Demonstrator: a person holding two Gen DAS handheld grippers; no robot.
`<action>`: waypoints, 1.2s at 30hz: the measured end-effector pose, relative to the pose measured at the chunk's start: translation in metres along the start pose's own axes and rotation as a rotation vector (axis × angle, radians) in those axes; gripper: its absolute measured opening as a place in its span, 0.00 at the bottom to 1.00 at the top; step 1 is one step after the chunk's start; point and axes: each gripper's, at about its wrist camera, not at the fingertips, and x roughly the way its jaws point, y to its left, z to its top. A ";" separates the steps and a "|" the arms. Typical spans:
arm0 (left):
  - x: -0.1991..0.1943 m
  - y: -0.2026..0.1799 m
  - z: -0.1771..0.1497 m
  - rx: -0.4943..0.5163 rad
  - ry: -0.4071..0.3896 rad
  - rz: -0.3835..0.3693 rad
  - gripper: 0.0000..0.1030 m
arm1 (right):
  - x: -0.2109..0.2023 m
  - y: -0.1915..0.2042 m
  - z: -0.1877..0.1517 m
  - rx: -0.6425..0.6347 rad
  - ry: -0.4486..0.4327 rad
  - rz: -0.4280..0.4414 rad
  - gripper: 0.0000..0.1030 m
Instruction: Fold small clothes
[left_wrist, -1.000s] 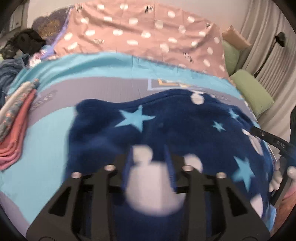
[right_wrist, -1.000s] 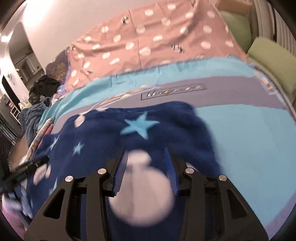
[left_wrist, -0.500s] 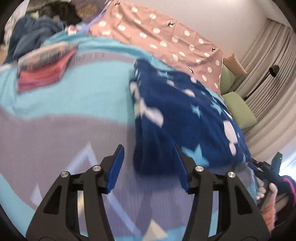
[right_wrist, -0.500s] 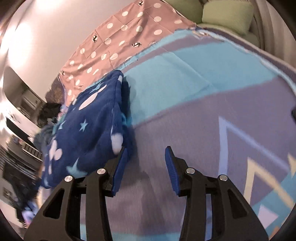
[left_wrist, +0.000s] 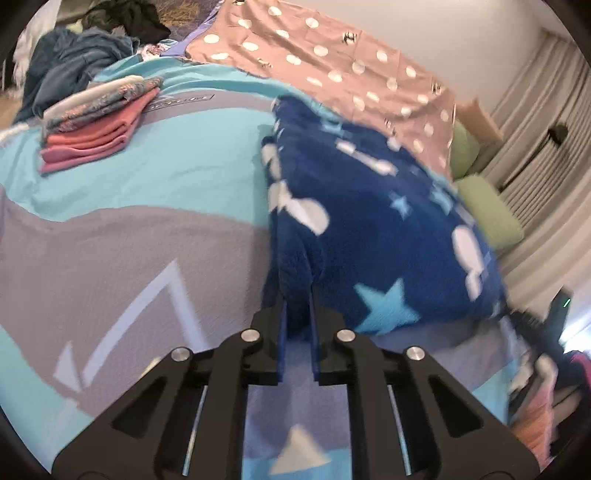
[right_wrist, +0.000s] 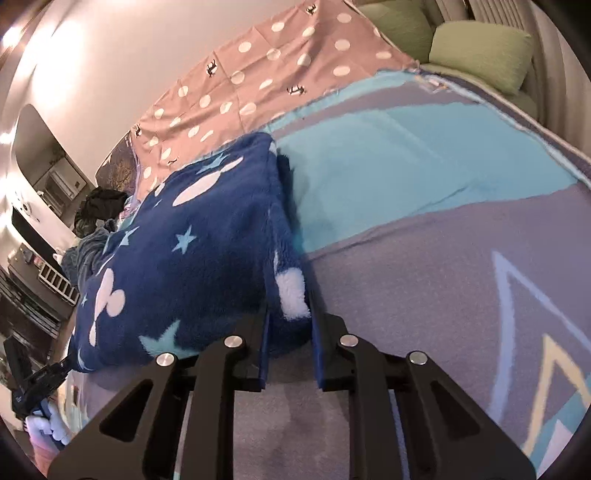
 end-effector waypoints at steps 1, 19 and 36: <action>0.002 0.003 -0.002 -0.007 0.003 -0.001 0.10 | 0.003 -0.001 -0.002 -0.011 0.017 -0.004 0.19; 0.010 0.007 -0.026 -0.229 0.064 -0.265 0.54 | 0.008 -0.003 -0.015 0.181 0.151 0.247 0.70; -0.047 0.014 -0.006 -0.237 -0.025 -0.342 0.14 | -0.057 0.045 -0.022 0.072 0.090 0.203 0.14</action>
